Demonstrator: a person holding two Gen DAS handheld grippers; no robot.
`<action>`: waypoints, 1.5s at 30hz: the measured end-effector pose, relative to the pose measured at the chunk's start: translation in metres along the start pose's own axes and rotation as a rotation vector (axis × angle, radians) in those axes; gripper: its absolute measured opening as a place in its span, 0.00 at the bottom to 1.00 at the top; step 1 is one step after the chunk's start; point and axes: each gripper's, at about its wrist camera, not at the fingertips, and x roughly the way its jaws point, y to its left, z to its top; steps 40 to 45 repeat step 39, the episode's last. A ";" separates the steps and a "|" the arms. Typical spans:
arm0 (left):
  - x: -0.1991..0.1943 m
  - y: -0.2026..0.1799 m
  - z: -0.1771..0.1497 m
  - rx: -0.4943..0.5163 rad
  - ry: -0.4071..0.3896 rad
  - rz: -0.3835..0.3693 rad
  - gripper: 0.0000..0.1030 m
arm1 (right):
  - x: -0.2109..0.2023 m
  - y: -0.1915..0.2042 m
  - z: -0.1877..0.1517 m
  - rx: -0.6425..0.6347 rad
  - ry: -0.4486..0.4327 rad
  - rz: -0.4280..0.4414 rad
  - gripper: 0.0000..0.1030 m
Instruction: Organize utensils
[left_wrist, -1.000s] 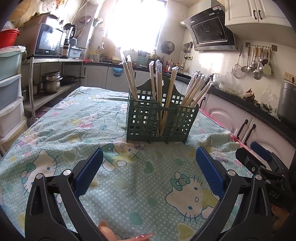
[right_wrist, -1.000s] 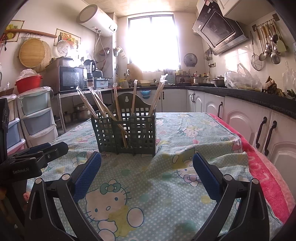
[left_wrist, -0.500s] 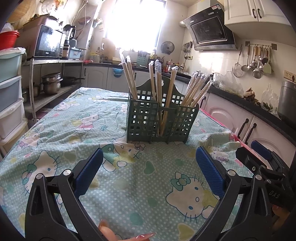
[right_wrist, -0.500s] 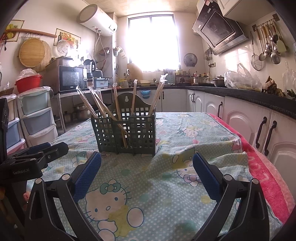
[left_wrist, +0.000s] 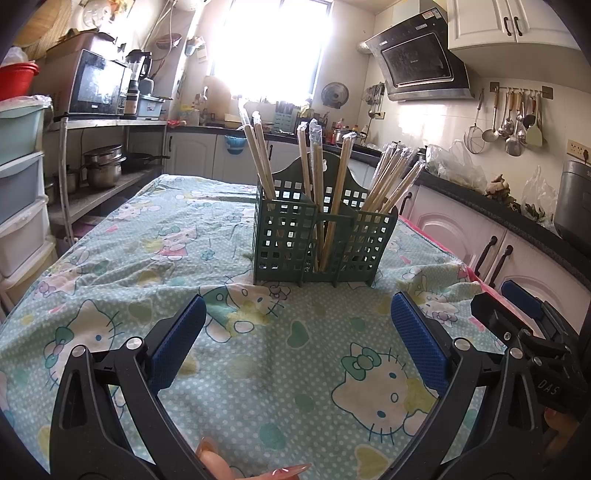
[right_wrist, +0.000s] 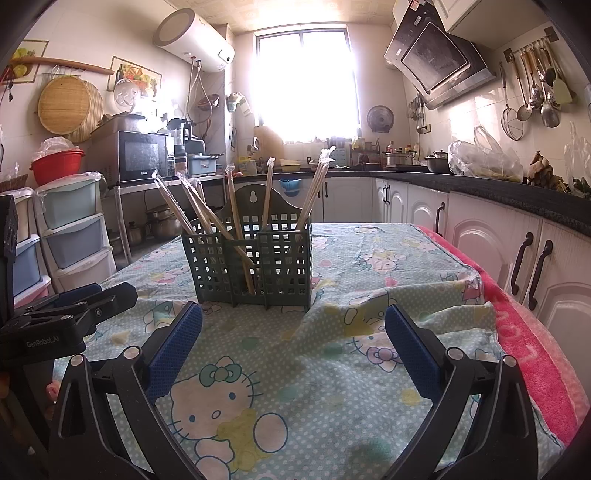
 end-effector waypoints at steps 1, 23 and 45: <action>0.000 0.000 0.000 0.000 0.000 -0.002 0.90 | 0.000 0.000 0.000 0.000 0.001 0.001 0.94; 0.003 -0.001 0.000 0.006 0.012 0.002 0.90 | -0.001 -0.001 -0.001 0.009 0.001 -0.008 0.94; 0.009 0.029 0.010 -0.086 0.069 0.053 0.90 | 0.014 -0.028 0.011 0.062 0.085 -0.055 0.94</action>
